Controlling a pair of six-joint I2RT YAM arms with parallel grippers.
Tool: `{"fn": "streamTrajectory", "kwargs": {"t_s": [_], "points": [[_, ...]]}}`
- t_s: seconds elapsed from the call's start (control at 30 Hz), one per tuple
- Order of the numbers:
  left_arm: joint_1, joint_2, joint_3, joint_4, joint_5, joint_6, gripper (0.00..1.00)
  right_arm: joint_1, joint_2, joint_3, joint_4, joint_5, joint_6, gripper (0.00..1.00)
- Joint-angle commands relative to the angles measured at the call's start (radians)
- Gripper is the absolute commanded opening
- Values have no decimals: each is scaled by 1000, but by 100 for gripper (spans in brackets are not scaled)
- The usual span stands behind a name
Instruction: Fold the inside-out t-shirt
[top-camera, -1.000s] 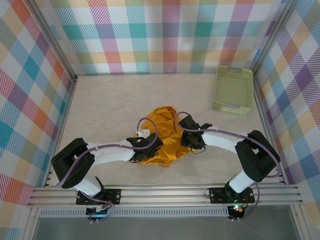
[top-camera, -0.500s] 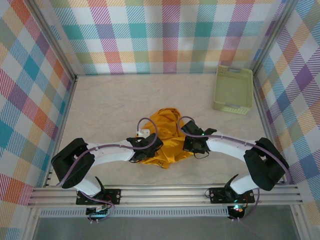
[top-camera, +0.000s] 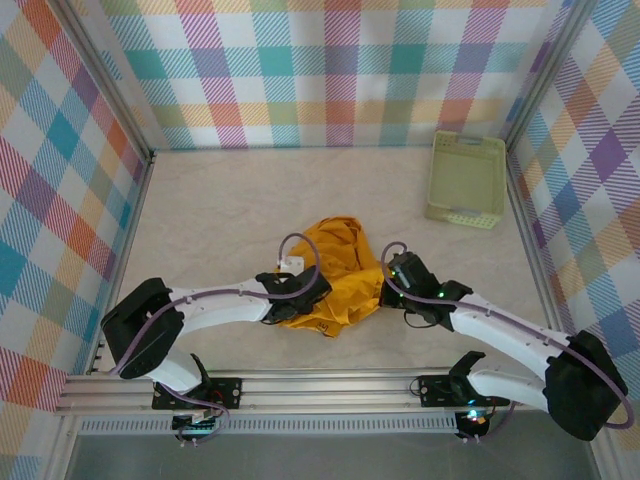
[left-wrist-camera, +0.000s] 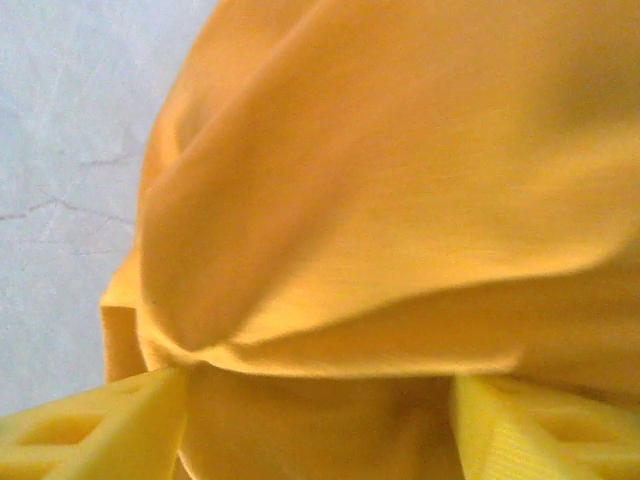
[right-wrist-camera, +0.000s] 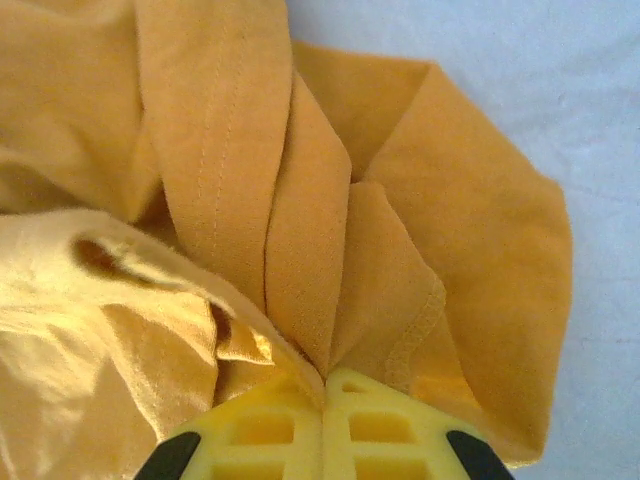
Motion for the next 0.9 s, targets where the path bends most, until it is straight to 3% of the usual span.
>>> {"fn": "streamTrajectory", "kwargs": {"t_s": [0.0, 0.17, 0.43, 0.57, 0.67, 0.87], "points": [[-118, -53, 136, -105, -90, 55, 72, -5, 0, -19, 99, -45, -18, 0], [-217, -52, 187, 15, -3, 166, 76, -4, -77, -26, 151, -97, -19, 0], [-220, 64, 184, 152, 93, 221, 78, -3, -156, -7, 146, -171, -6, 0], [-218, 126, 209, 149, 87, 202, 76, -3, -163, -10, 142, -179, -2, 0], [-185, 173, 229, 93, 65, 142, 62, -1, -165, -16, 139, -175, 1, 0], [-152, 146, 159, 144, 79, 106, 29, -2, -156, -23, 105, -117, -10, 0]]}}
